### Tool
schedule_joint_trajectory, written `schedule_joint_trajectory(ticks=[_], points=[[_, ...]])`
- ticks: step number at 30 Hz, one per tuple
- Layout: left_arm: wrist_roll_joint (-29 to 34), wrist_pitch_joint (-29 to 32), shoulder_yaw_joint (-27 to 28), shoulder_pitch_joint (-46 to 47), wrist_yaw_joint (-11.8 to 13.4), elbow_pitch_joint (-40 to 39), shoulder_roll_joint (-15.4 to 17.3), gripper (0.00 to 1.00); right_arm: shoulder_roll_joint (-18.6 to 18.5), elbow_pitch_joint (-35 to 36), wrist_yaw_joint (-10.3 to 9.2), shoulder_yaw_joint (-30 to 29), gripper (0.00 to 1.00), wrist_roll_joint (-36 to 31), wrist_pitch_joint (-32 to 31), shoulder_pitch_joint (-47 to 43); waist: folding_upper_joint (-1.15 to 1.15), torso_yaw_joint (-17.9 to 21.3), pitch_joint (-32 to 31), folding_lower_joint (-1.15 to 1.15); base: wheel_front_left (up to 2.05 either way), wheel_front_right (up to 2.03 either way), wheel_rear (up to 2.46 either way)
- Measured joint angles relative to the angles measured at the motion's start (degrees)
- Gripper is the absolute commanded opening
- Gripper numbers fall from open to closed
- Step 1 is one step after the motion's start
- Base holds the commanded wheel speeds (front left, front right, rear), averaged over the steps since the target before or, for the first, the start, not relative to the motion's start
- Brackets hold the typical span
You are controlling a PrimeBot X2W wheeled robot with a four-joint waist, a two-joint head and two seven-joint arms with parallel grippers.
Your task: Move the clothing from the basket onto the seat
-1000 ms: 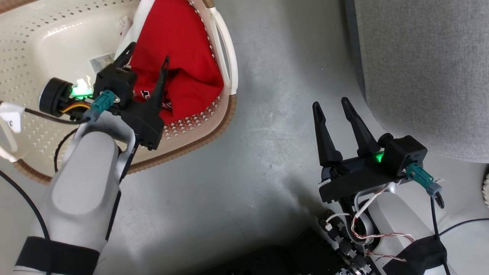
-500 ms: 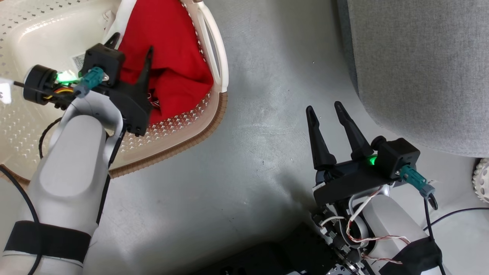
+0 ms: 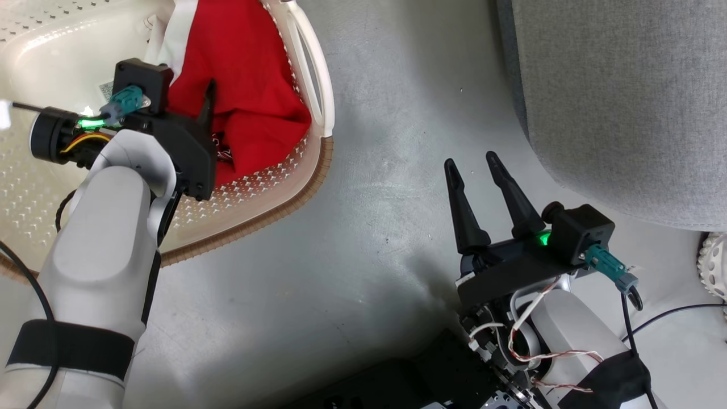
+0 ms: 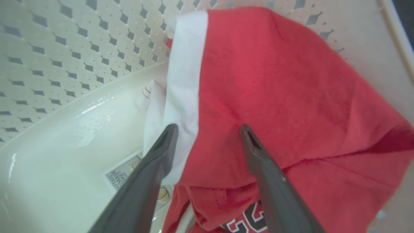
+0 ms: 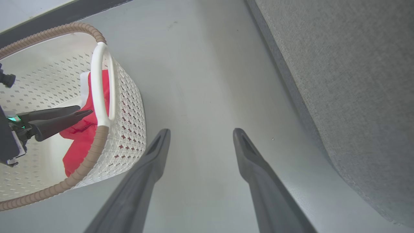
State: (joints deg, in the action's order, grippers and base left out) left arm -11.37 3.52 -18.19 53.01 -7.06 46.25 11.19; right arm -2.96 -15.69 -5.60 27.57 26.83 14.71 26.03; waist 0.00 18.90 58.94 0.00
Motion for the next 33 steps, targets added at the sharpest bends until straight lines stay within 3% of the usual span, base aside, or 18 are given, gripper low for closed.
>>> schedule_joint_trajectory(ticks=[14, 30, 31, 32, 33], points=[[-0.9, 10.2, -3.61, 3.96, -0.02, 5.58, -0.93, 1.0, 0.01, 0.0, -0.52, 2.18, 1.0, 2.08, 0.0, 0.03, 0.0, 0.51, 0.25, 0.0, 0.0, 0.0, 0.0], [5.68, 16.59, -8.79, 6.93, 0.32, 8.86, -0.11, 1.0, 0.01, 0.43, -0.97, 2.97, 1.0, 2.99, 0.0, 0.15, 0.0, 0.59, 0.34, 0.0, 0.0, 0.0, 0.0], [5.89, 16.83, -8.86, 6.98, 0.62, 9.05, -0.1, 0.81, 0.01, 0.43, -0.97, 2.97, 1.0, 2.99, 0.0, 0.15, 0.0, 0.59, 0.34, 0.0, 0.0, 0.0, 0.0], [6.02, 17.15, -9.02, 7.01, 0.69, 9.25, -0.01, 0.48, 0.01, 0.43, -0.97, 2.97, 1.0, 2.99, 0.0, 0.15, 0.0, 0.59, 0.34, 0.0, 0.0, 0.0, 0.0], [6.02, 17.42, -9.09, 7.03, 0.86, 9.44, 0.04, 0.31, 0.01, 0.43, -0.97, 2.97, 1.0, 2.99, 0.0, 0.15, 0.0, 0.59, 0.34, 0.0, 0.0, 0.0, 0.0]])
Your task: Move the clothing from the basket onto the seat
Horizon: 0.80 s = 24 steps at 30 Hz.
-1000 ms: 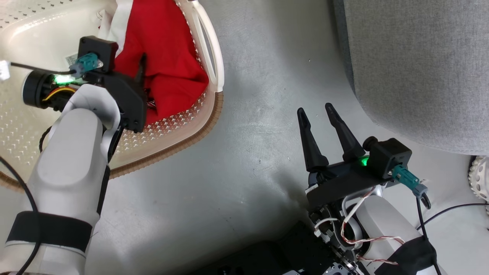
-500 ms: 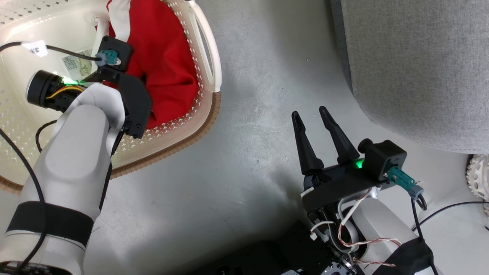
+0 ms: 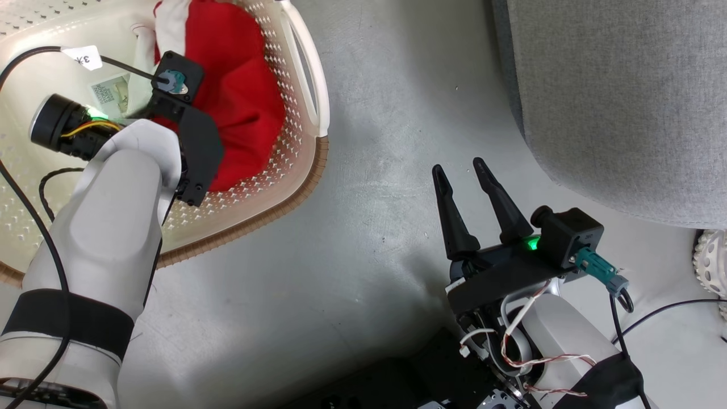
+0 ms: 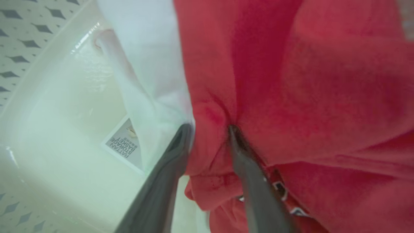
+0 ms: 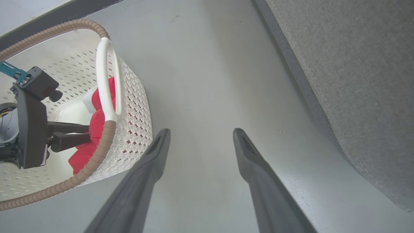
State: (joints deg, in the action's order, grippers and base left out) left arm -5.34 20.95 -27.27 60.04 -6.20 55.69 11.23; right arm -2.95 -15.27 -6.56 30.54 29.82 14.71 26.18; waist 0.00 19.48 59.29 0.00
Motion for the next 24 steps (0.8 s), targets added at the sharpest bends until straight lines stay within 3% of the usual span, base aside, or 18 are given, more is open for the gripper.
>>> schedule_joint_trajectory(ticks=[1, 9, 24], points=[[-0.01, 0.15, 0.07, 0.0, 0.2, 0.2, 0.01, 0.0, 0.0, 0.0, -0.01, 0.0, 1.0, 0.01, 0.0, 0.0, 0.0, 0.0, 0.0, 0.0, 0.0, 0.0, 0.0], [-0.78, -0.26, 1.21, 0.4, 0.65, 0.56, 0.08, 0.0, 0.0, 0.2, -0.07, -0.11, 1.0, 0.45, 0.0, 0.36, 0.0, -0.18, -0.09, 0.0, 0.0, 0.0, 0.0], [-4.41, -11.39, 2.44, -2.42, 0.07, -1.8, -2.45, 0.0, 0.03, -2.21, -0.08, -3.75, 1.0, -1.31, -0.01, 2.42, 0.0, -1.51, -3.56, 0.0, 0.0, 0.0, 0.0]])
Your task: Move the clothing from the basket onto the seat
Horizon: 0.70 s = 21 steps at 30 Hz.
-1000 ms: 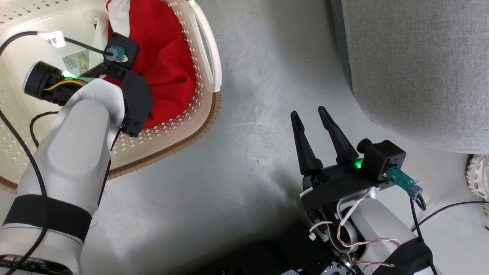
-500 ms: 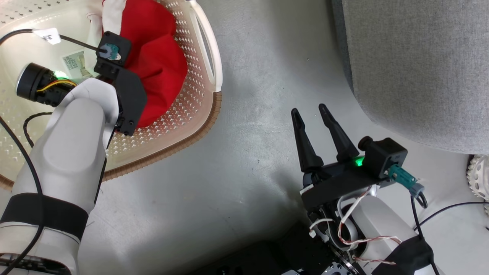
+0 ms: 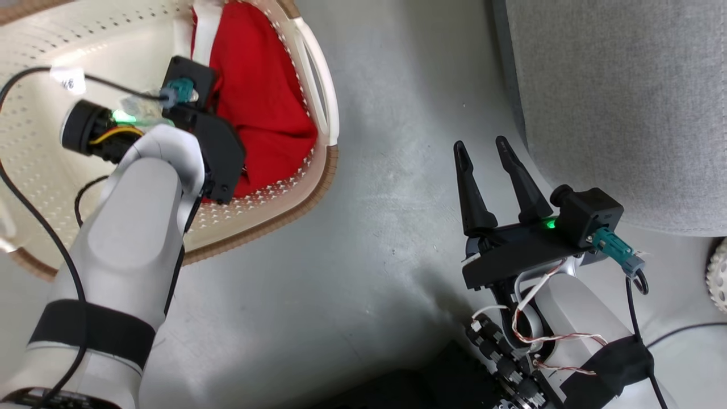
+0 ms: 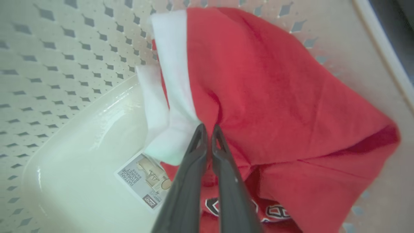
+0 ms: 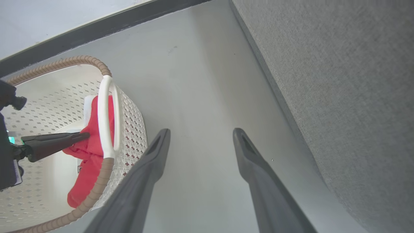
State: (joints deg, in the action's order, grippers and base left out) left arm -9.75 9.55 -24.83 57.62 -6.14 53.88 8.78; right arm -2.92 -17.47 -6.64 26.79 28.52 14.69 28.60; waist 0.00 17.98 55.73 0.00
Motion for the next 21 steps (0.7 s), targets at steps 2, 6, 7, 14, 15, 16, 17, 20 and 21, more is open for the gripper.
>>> schedule_joint_trajectory(ticks=[2, 6, 7, 14, 15, 16, 17, 20, 21], points=[[-0.14, -1.44, 0.03, -0.82, -0.01, -0.09, 0.01, 0.0, 0.03, -0.37, 0.0, -0.3, 1.0, -0.3, 0.01, 0.01, 0.0, -0.31, -0.78, 0.0, 0.0, 0.0, 0.0], [-0.68, -4.24, -0.01, -2.37, -0.44, -0.45, -0.34, 0.0, 0.01, -1.41, 0.03, -1.52, 1.0, -0.9, 0.0, -0.01, 0.0, -0.9, -2.46, 0.0, 0.0, 0.0, 0.0], [-0.71, -5.04, -0.01, -2.73, -0.44, -0.63, -0.52, 0.0, 0.01, -1.52, 0.04, -1.78, 1.0, -1.01, 0.01, -0.02, 0.0, -1.06, -2.9, 0.0, 0.0, 0.0, 0.0], [-1.26, -9.6, -0.3, -4.5, -0.52, -1.55, -1.57, 0.0, -0.05, -2.32, 0.47, -3.28, 1.0, -2.49, 0.01, -0.1, 0.0, -2.24, -5.91, 0.0, 0.0, 0.0, 0.0], [-1.26, -9.6, -0.3, -4.5, -0.52, -1.55, -1.57, 0.0, -0.05, -2.32, 0.47, -3.28, 1.0, -2.49, 0.01, -0.1, 0.0, -2.24, -5.91, 0.0, 0.0, 0.0, 0.0], [-1.33, -10.23, -0.29, -4.82, -0.52, -1.64, -1.58, 0.0, -0.08, -2.47, 0.62, -3.46, 1.0, -2.71, 0.01, -0.13, 0.0, -2.41, -6.35, 0.0, 0.0, 0.0, 0.0], [-1.46, -10.8, -0.3, -5.1, -0.59, -1.68, -1.58, 0.0, -0.08, -2.66, 0.63, -3.6, 1.0, -2.91, 0.0, -0.14, 0.0, -2.58, -6.78, 0.0, 0.0, 0.0, 0.0], [-1.83, -12.39, -0.4, -5.35, -0.93, -1.92, -1.63, 0.0, -0.07, -3.02, 0.96, -3.86, 1.0, -3.41, 0.0, -0.28, 0.0, -3.04, -8.09, 0.0, 0.0, 0.0, 0.0], [-2.0, -13.02, -0.4, -5.35, -0.93, -2.11, -1.64, 0.0, -0.07, -3.12, 1.14, -3.92, 1.0, -3.44, 0.01, -0.37, 0.0, -3.19, -8.53, 0.0, 0.0, 0.0, 0.0]])
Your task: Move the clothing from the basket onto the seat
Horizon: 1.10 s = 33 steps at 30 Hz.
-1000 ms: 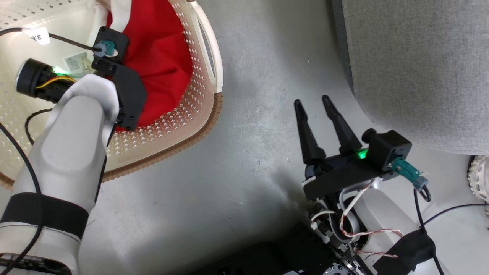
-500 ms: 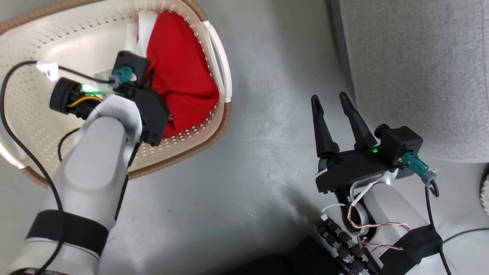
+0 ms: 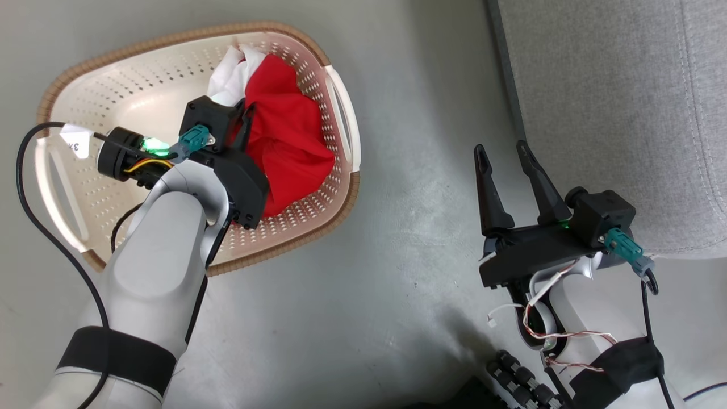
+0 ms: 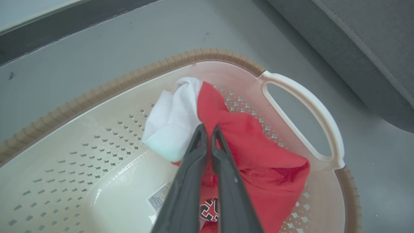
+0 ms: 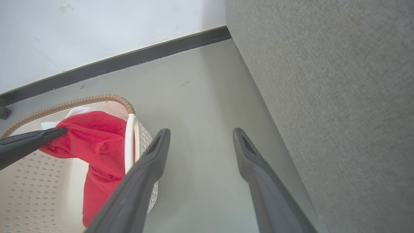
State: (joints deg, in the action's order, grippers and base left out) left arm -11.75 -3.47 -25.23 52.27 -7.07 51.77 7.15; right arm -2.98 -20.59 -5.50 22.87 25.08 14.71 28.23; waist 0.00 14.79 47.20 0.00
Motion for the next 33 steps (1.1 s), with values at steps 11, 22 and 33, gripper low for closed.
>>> schedule_joint_trajectory(ticks=[11, 22, 33], points=[[-2.34, -5.15, -0.53, -2.6, -0.03, -0.87, -1.54, 0.0, -0.49, -1.08, 0.99, -1.99, 1.0, -0.96, -0.01, -0.93, 0.0, -1.31, -4.87, 0.0, 0.0, 0.0, 0.0], [-5.24, -8.49, -0.3, -4.88, -0.07, -1.69, -2.79, 0.0, -1.53, -2.56, 2.05, -3.65, 1.0, -2.36, -0.01, -2.3, 0.0, -3.26, -10.41, 0.0, 0.0, 0.0, 0.0], [-6.88, -10.07, 0.36, -7.08, -0.08, -3.41, -3.7, 0.0, -2.63, -4.13, 2.49, -5.52, 1.0, -2.54, -0.01, -5.4, -0.01, -5.86, -16.81, -0.01, 0.0, 0.0, 0.0]])
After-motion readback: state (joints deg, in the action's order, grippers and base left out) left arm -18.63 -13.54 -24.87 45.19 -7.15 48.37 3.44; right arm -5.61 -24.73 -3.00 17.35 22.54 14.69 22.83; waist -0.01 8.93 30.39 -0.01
